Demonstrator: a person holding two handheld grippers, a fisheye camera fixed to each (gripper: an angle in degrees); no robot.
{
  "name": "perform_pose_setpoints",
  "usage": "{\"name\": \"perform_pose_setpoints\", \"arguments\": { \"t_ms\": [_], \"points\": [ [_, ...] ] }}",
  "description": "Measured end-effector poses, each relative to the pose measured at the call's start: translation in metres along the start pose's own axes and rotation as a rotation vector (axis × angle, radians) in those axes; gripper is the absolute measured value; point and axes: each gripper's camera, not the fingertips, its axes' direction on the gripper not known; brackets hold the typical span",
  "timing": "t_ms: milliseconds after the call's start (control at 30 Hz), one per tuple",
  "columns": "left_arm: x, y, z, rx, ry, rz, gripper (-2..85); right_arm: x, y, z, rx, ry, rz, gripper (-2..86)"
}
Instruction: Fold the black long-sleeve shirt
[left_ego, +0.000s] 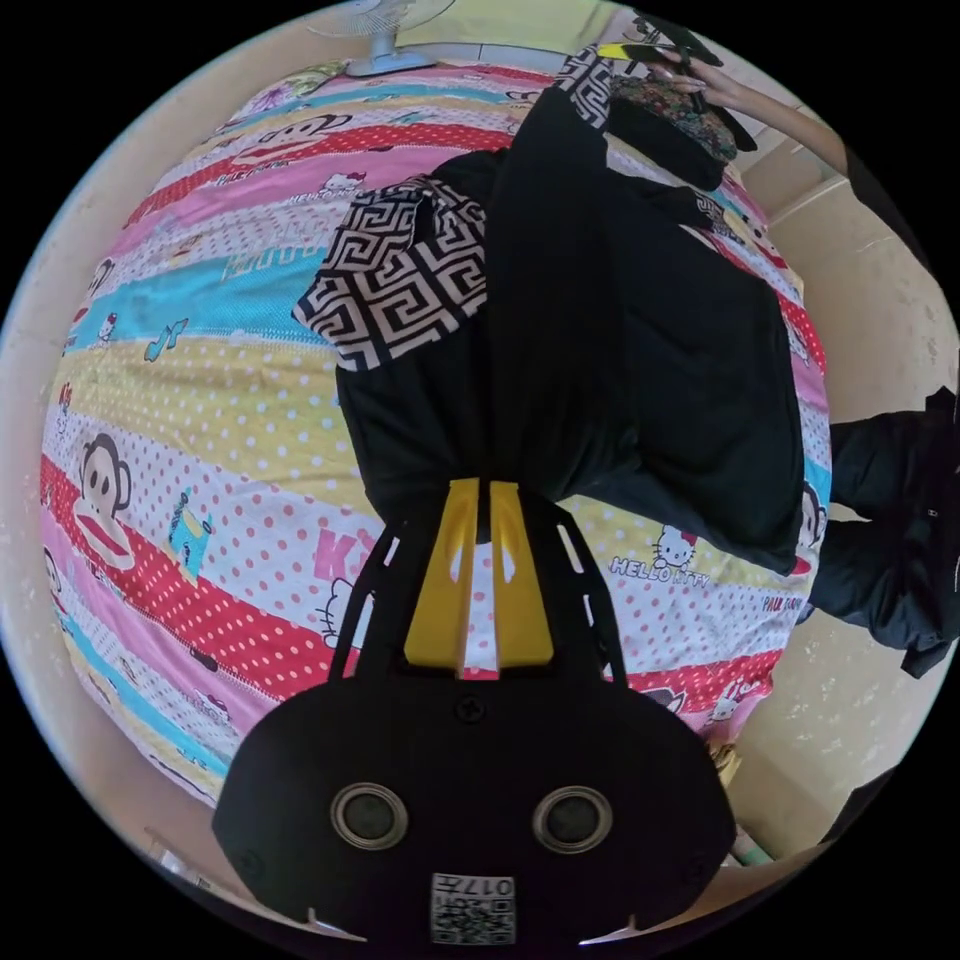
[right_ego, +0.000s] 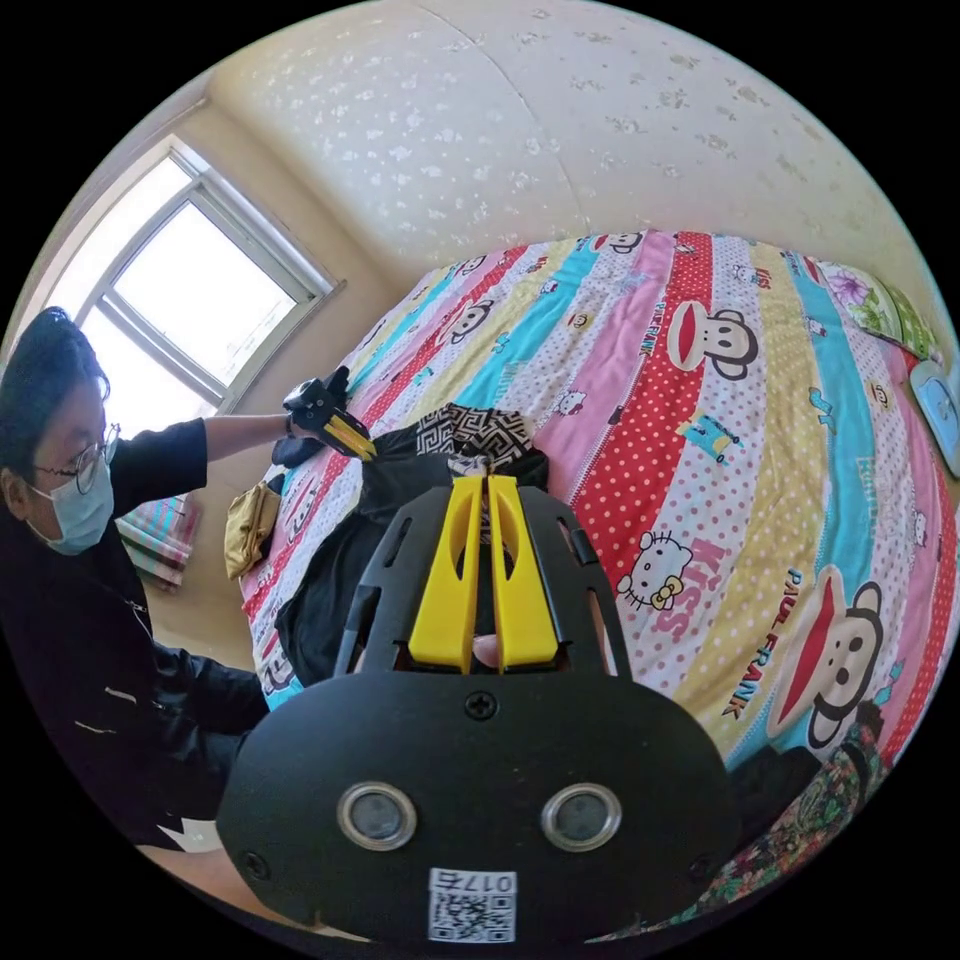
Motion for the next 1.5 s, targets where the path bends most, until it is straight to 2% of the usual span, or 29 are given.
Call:
{"name": "perform_pose_setpoints", "arguments": {
  "t_ms": [67,200,233,333,400,433,500,567,700,800,933,1033,1067,1200,1267,1367,1467,1500],
  "points": [
    [-0.012,0.012,-0.013,0.070,0.066,-0.023,0.8,0.007,0.001,-0.008,0.010,-0.002,0.034,1.4],
    [-0.077,0.053,-0.021,0.267,0.391,-0.168,0.2,0.028,-0.002,-0.008,0.017,-0.009,0.135,1.5],
    [-0.088,0.059,-0.018,0.282,0.416,-0.192,0.1,0.040,-0.004,-0.002,0.003,0.006,0.181,1.5],
    [-0.132,0.089,0.012,0.340,0.599,-0.259,-0.4,0.080,-0.005,0.028,-0.101,0.028,0.316,1.6],
    [-0.160,0.115,0.049,0.432,0.827,-0.332,-0.7,0.104,0.000,0.051,-0.149,0.031,0.363,1.8],
    [-0.165,0.122,0.056,0.455,0.833,-0.362,-0.7,0.117,0.006,0.065,-0.143,0.031,0.376,2.0],
    [-0.172,0.147,0.077,0.537,0.721,-0.489,-0.6,0.137,0.016,0.082,-0.107,0.010,0.419,2.5],
    [-0.174,0.158,0.094,0.573,0.732,-0.535,-0.4,0.161,0.032,0.098,-0.057,-0.038,0.513,4.1],
    [-0.171,0.178,0.120,0.594,0.709,-0.632,3.3,0.179,0.050,0.103,0.001,-0.099,0.564,8.3],
    [-0.165,0.202,0.122,0.710,0.749,-0.671,6.6,0.170,0.059,0.089,0.016,-0.060,0.518,11.4],
    [-0.127,0.215,0.111,0.714,0.662,-0.641,8.6,0.126,0.071,0.058,0.014,0.065,0.369,14.2],
    [-0.063,0.185,0.108,0.585,0.617,-0.502,9.9,0.084,0.086,0.052,0.008,0.139,0.254,14.1],
    [-0.033,0.169,0.108,0.553,0.551,-0.461,10.7,0.074,0.090,0.057,-0.007,0.159,0.221,14.0],
    [0.038,0.116,0.112,0.617,0.382,-0.485,11.3,0.074,0.091,0.080,-0.010,0.184,0.207,13.0],
    [0.055,0.089,0.112,0.661,0.333,-0.462,11.3,0.089,0.084,0.089,0.046,0.197,0.237,12.0],
    [0.064,0.043,0.130,0.555,0.205,-0.429,10.5,0.119,0.075,0.105,0.014,0.194,0.285,10.7],
    [0.051,0.022,0.167,0.449,0.227,-0.495,7.3,0.134,0.074,0.111,-0.026,0.121,0.284,5.8],
    [0.045,0.024,0.172,0.465,0.248,-0.547,4.7,0.134,0.073,0.109,-0.017,0.122,0.282,4.5]
  ]
}}
